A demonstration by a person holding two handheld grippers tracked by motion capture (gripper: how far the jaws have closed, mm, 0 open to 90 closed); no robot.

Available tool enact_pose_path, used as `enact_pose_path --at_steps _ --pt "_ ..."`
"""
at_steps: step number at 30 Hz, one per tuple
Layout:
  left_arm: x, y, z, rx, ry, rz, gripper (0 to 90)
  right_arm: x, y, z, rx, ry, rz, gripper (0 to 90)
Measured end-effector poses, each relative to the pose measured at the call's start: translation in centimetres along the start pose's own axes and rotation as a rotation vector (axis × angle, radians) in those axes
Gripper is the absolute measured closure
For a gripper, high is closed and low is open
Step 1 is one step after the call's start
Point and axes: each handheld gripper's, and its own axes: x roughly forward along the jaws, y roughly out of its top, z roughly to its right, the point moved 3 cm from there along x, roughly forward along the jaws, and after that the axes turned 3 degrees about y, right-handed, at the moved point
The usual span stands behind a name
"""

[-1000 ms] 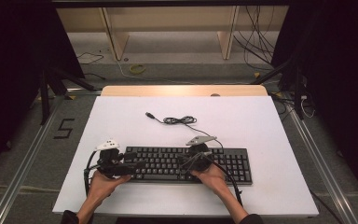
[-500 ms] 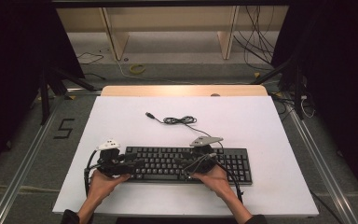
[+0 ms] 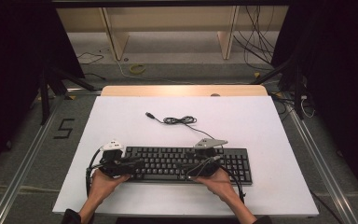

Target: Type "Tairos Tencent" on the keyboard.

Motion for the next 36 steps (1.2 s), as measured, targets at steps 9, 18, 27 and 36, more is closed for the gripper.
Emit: enact_pose_path --at_steps 9,18,27,36 --pt "0.4 -0.1 0.2 0.022 0.015 -0.036 81.1 -0.5 -0.2 0.0 0.001 -0.004 0.016 35.2" --pt "0.7 -0.1 0.2 0.033 0.02 -0.062 88.8 -0.8 -0.2 -0.3 -0.01 0.003 0.033 33.7" --pt "0.9 -0.2 0.2 0.031 0.023 -0.073 89.1 -1.0 -0.4 -0.5 -0.023 -0.003 0.057 33.3" --pt "0.9 -0.1 0.1 0.025 0.023 -0.082 89.1 -1.3 -0.6 -0.6 -0.026 -0.006 0.066 32.3"
